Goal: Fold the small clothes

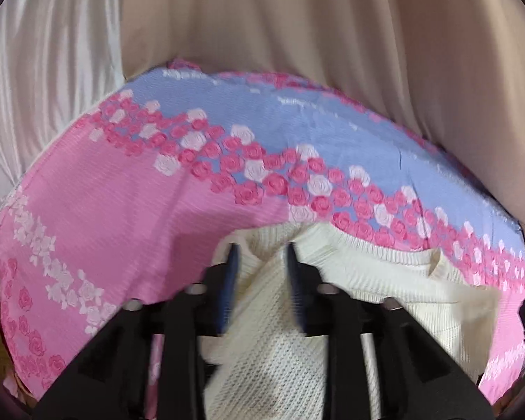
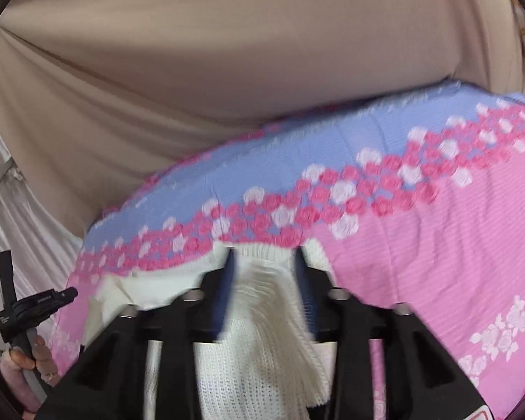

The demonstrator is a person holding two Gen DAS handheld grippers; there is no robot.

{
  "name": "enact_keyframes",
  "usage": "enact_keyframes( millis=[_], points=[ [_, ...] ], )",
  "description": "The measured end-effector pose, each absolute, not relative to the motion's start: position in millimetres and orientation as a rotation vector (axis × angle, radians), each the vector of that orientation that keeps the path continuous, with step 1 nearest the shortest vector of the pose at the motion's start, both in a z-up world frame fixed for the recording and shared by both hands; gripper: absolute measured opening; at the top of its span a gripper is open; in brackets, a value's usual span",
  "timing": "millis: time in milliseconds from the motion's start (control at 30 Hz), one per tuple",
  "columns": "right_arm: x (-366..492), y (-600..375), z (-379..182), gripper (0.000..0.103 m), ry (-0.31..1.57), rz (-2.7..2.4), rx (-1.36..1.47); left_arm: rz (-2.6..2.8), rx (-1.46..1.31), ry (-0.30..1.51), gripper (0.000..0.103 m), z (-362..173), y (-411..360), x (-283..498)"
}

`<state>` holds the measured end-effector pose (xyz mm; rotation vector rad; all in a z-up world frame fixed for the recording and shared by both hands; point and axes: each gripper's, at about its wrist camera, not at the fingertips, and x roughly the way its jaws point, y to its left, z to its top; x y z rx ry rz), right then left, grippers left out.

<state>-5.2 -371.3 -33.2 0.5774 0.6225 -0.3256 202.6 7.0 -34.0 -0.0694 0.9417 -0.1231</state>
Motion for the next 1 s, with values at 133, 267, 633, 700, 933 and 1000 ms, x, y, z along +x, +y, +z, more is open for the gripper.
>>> enact_keyframes(
  millis=[133,267,633,700,933,1000],
  points=[
    [-18.8,-383.0,-47.7,0.062,0.687,-0.341,0.654,-0.119,-0.058,0.948,0.051,-36.7,17.7,186.7],
    [-39.6,-379.1,-69.7,0.062,0.748,-0.311,0.68,-0.11,-0.079,1.021,0.052,-60.9,32.6,176.0],
    [12.2,-372.1,-77.8,0.005,0.835,-0.23,0.622,-0.178,-0.06,1.074,0.006,-79.3,14.4,198.1],
    [7.9,-378.6,-58.6,0.005,0.768,-0.243,0.635,-0.159,-0.085,1.026,0.006,-61.4,24.1,197.4],
    [26.0,-396.3,-114.4,0.008,0.97,-0.315,0.619,-0.098,-0.043,1.138,0.01,-99.2,28.2,220.3],
    [7.9,-390.4,-94.5,0.014,0.879,-0.305,0.651,-0.119,-0.091,1.1,0.011,-88.0,34.7,207.3]
  ],
)
